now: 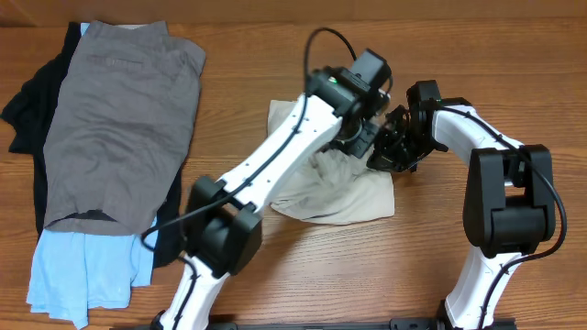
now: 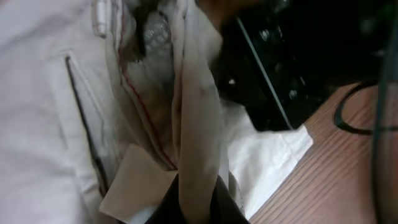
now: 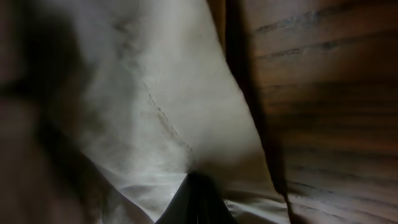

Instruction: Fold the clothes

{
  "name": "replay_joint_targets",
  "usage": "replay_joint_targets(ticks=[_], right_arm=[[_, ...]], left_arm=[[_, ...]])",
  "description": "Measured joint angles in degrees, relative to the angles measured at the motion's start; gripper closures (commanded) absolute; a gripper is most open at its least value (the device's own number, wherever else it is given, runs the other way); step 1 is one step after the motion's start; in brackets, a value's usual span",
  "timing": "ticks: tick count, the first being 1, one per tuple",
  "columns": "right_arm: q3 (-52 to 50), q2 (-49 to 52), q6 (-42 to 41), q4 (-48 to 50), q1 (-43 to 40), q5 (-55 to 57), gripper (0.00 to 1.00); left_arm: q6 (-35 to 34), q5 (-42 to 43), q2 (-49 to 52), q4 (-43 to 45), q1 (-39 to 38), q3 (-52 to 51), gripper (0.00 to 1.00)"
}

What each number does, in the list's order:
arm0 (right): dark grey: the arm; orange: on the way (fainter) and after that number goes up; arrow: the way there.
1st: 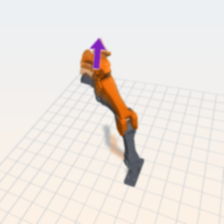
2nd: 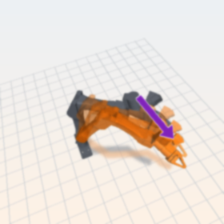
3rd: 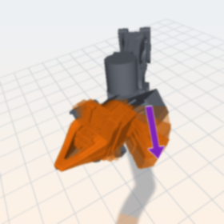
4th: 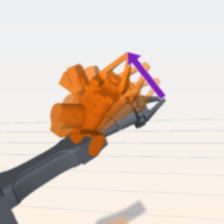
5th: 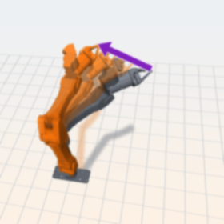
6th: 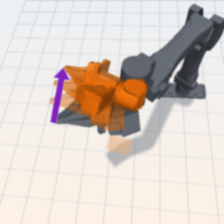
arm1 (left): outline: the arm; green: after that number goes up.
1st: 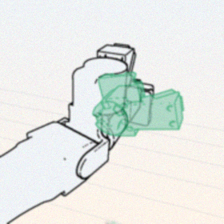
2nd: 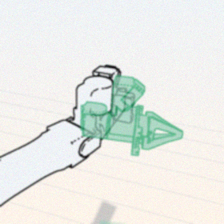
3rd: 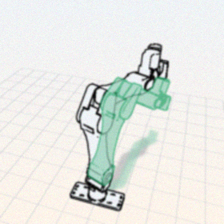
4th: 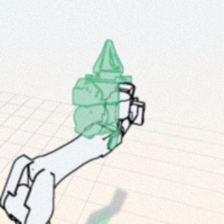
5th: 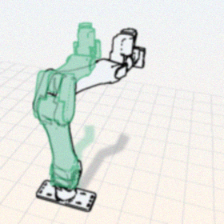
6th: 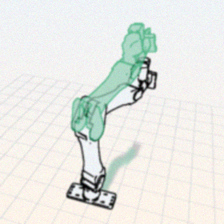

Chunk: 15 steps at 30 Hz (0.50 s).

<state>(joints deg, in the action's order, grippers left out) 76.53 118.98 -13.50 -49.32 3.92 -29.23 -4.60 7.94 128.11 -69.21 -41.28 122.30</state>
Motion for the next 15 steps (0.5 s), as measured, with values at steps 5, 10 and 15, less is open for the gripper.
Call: replay_joint_targets(ticks=[5, 10, 15], right_arm=[[0.0, 0.0, -0.2, 0.3, -0.4, -2.1, 0.79], [4.0, 0.2, -1.1, -4.3, -3.1, -3.4, 0.69], [13.6, -2.2, -1.3, -11.0, -9.0, -3.8, 0.51]], left_arm=[[-1.1, 2.1, 2.0, 0.2, -0.7, 0.0, 0.81], [-1.3, 3.0, 2.2, 0.3, 0.0, 0.3, 0.82], [-1.5, 3.1, 2.4, 0.5, 0.0, 0.3, 0.47]])
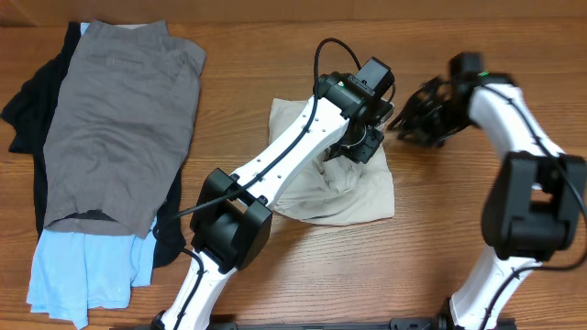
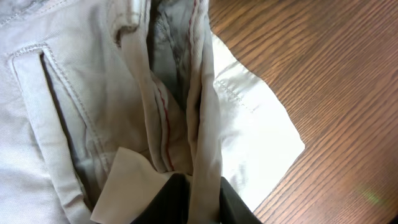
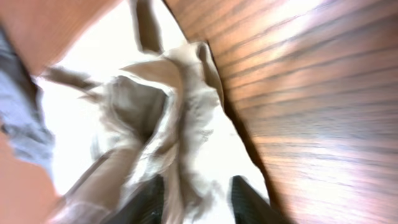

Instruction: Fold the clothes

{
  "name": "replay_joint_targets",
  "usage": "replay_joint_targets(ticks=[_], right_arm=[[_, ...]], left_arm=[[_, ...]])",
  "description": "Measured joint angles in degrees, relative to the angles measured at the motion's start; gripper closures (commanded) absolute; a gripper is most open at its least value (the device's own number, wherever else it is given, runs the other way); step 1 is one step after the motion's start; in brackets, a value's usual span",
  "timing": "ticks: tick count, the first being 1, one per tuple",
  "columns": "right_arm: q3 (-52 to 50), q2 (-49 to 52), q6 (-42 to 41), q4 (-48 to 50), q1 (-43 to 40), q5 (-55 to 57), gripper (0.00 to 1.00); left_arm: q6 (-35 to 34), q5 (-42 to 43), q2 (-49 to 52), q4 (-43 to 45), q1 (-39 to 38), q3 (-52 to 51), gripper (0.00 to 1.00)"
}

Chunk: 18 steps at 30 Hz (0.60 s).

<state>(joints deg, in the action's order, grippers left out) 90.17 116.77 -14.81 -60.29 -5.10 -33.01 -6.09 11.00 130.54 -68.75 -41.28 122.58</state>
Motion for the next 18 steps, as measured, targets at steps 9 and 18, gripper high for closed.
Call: replay_joint_targets(ticks=[9, 18], right_arm=[[9.8, -9.6, 0.2, -7.7, -10.3, -0.2, 0.44], [9.8, -9.4, 2.6, -12.5, -10.9, 4.2, 0.37]], left_arm=[[-0.5, 2.6, 0.0, 2.5, -0.1, 0.0, 0.00], [-1.1, 6.4, 0.1, -0.3, 0.4, 2.1, 0.00]])
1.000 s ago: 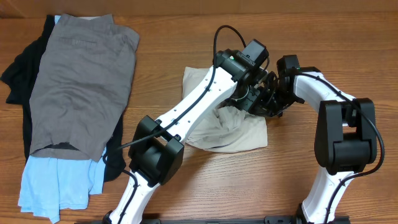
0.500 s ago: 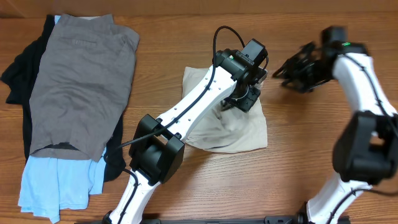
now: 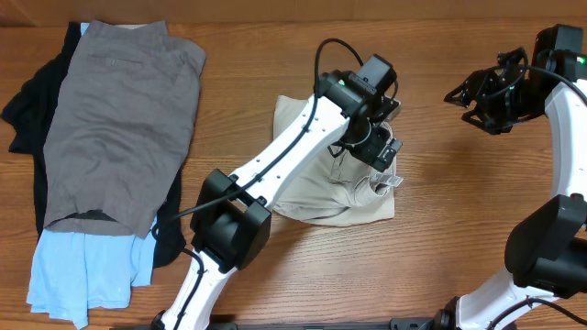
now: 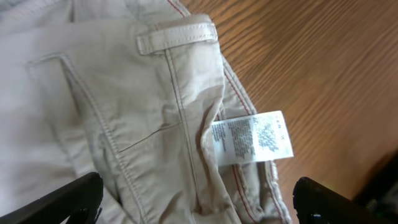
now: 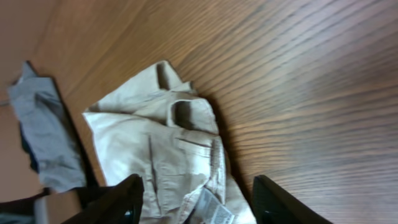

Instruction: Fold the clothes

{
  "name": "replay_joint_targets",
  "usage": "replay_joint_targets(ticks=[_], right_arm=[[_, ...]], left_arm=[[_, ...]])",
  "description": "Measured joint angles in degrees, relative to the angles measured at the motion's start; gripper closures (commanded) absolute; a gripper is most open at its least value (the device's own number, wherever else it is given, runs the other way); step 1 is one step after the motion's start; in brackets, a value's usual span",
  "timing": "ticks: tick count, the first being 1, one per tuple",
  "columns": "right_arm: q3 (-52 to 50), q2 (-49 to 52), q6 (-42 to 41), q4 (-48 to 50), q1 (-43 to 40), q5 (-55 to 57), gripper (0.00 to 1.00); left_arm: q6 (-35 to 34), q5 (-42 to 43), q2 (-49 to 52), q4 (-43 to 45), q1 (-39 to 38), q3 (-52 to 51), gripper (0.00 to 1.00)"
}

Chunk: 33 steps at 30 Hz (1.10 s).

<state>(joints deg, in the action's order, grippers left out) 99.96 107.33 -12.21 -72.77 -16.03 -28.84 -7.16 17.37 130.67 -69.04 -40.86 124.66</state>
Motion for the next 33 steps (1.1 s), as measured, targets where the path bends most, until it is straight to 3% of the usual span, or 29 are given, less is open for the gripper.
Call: replay_joint_targets(ticks=[6, 15, 19, 27, 33], right_arm=[[0.0, 0.0, 0.4, -0.5, -1.1, 2.4, 0.33], [0.0, 0.0, 2.5, -3.7, -1.2, 3.0, 0.30], [-2.9, 0.0, 3.9, -2.6, 1.2, 3.3, 0.26], [-16.1, 0.1, 4.8, 3.9, 10.3, 3.2, 0.16], [-26.8, 0.1, 4.8, 12.6, 17.2, 1.8, 0.11]], left_arm=[[0.0, -0.1, 0.0, -1.5, -0.8, 2.1, 0.00], [-2.0, -10.4, 0.0, -5.9, -4.8, 2.4, 0.00], [-2.7, -13.3, -1.7, -8.6, 2.5, 4.4, 0.00], [-3.5, -15.8, -15.6, -13.4, 20.4, 7.0, 0.00], [-3.4, -15.7, -15.8, -16.5, 22.2, 7.2, 0.00]])
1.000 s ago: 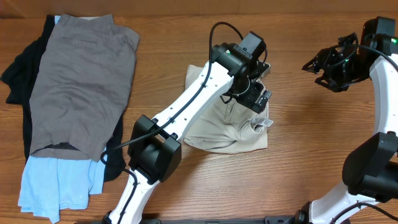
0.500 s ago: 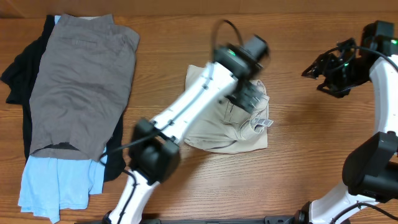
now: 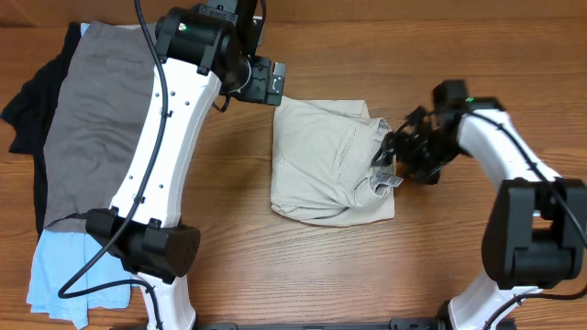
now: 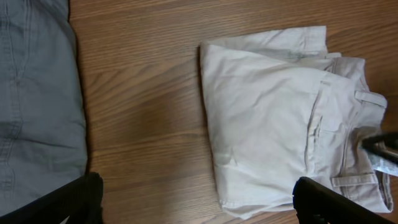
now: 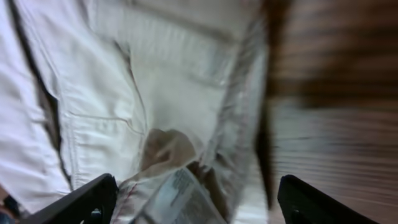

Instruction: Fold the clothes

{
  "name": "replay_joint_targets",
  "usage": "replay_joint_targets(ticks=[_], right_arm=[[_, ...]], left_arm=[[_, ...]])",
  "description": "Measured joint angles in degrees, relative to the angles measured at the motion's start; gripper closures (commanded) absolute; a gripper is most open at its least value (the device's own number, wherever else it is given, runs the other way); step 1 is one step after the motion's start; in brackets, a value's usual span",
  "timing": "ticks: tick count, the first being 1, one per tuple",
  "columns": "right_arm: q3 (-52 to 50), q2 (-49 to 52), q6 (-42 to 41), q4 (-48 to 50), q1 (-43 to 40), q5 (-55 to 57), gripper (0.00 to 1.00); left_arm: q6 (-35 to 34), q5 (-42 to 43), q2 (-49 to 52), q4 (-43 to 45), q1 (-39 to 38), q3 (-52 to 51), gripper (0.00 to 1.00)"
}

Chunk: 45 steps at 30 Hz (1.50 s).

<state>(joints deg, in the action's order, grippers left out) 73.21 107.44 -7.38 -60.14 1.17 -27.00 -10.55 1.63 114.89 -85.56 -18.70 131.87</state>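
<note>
The beige shorts (image 3: 326, 160) lie folded in a rough square in the middle of the table, with a white label (image 3: 389, 181) sticking out at the right edge. My left gripper (image 3: 268, 81) hangs open beyond the shorts' far left corner; its wrist view takes in the whole shorts (image 4: 273, 118) from above. My right gripper (image 3: 398, 154) is open and low at the shorts' right edge. Its wrist view, blurred, shows the waistband (image 5: 186, 56) and the label (image 5: 183, 199) between the spread fingers (image 5: 81, 199).
A pile of clothes lies at the far left: grey shorts (image 3: 119, 119) on top, a black garment (image 3: 27, 101) beneath and a light blue one (image 3: 78, 270) at the near end. Bare wooden table (image 3: 431, 266) surrounds the beige shorts.
My left gripper, then open low over the shorts' right side, is now raised beyond their far left corner. My right gripper, then far out at the right, is now open at the waistband.
First both grippers were shut on the beige shorts at their right side. Then the right one was open and away to the right while the left still held cloth. Then the left was open over the flat shorts. Now the arms have swapped places.
</note>
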Motion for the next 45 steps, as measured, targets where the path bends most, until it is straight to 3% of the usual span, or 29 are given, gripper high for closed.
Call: replay_joint_targets(ticks=[7, 12, 13, 14, 17, 23, 31, 45], right_arm=[[-6.9, 0.0, -0.1, 9.7, 5.5, 2.2, 0.13], [-9.6, -0.9, -0.2, 18.5, 8.0, 9.8, 0.44], [-10.0, -1.0, 0.0, 20.0, 8.1, 10.6, 0.64], [-11.0, -1.2, -0.3, 22.6, 8.3, 11.8, 0.75], [-12.2, -1.5, -0.8, 25.9, 8.2, 12.8, 0.96], [-12.8, -1.9, -4.8, 29.2, 8.2, 13.1, 0.96], [-13.3, -0.7, -14.5, 40.7, 5.3, 13.4, 0.96], [-13.3, 0.2, -29.9, 62.2, -16.2, 18.3, 0.96]], left_arm=[[0.6, -0.2, 0.1, -0.1, 0.4, 0.0, 0.00], [1.7, -0.2, 0.1, -0.2, 0.4, 0.0, 0.00], [1.7, -0.2, 0.1, -0.2, 0.4, 0.0, 0.00], [1.7, -0.2, 0.1, -0.2, 0.4, 0.0, 0.00], [1.7, -0.2, 0.1, -0.2, 0.4, 0.0, 0.00], [1.7, -0.2, 0.1, -0.1, 0.4, -0.4, 0.00], [1.7, -0.2, 0.3, 1.7, 0.4, -5.4, 0.00], [1.7, -0.2, 0.5, 4.8, 0.4, -12.3, 0.00]])
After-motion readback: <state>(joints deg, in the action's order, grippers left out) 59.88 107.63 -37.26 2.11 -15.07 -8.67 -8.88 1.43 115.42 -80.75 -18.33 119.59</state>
